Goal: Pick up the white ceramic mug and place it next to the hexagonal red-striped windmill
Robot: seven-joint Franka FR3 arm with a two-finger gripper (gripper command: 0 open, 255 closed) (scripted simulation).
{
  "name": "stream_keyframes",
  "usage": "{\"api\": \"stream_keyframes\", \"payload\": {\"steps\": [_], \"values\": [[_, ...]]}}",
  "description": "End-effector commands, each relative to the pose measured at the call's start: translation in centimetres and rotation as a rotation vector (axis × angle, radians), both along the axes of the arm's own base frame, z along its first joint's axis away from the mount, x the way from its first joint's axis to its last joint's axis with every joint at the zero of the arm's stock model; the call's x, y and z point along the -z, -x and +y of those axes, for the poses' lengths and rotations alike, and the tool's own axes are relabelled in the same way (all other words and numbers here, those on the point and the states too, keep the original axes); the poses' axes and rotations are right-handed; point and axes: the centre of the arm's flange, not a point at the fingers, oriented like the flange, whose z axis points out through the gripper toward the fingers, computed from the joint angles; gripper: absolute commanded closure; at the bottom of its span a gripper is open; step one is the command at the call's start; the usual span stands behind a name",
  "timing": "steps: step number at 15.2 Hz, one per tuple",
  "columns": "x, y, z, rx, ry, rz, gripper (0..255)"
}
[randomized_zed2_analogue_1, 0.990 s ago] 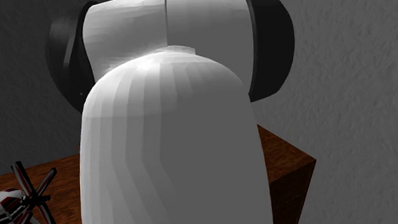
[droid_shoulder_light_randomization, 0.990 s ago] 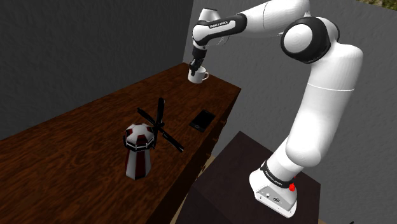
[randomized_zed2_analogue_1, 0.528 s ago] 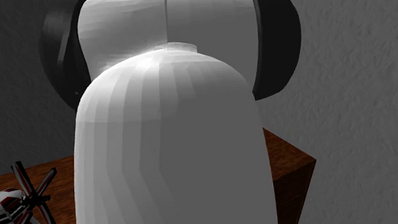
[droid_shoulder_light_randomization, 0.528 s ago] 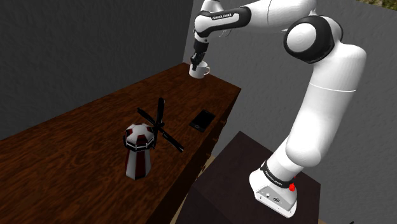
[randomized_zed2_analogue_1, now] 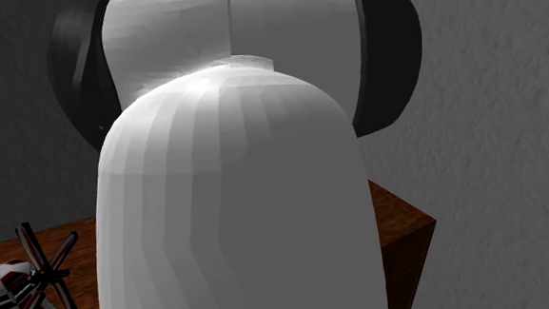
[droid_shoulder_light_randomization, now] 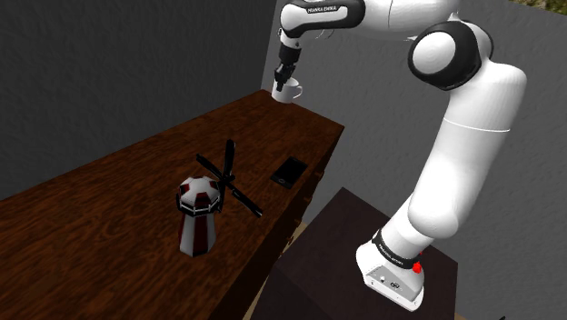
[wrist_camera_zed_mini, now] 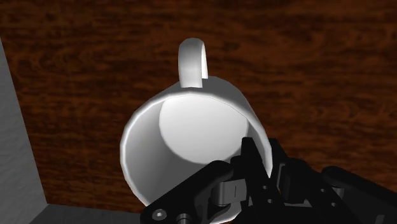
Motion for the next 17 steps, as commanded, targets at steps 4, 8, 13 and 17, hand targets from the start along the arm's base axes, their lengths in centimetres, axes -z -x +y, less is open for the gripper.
{"api": "stream_keyframes", "payload": {"steps": [4, 8, 13, 17], "values": [[-2.8, 0.1, 0.0, 0.000, 0.000, 0.000, 255], [-4.9, 0.1, 0.0, 0.000, 0.000, 0.000, 255], [-7.5, 0.1, 0.0, 0.000, 0.000, 0.000, 255], [-9.7, 0.1, 0.0, 0.000, 0.000, 0.000, 255]]}}
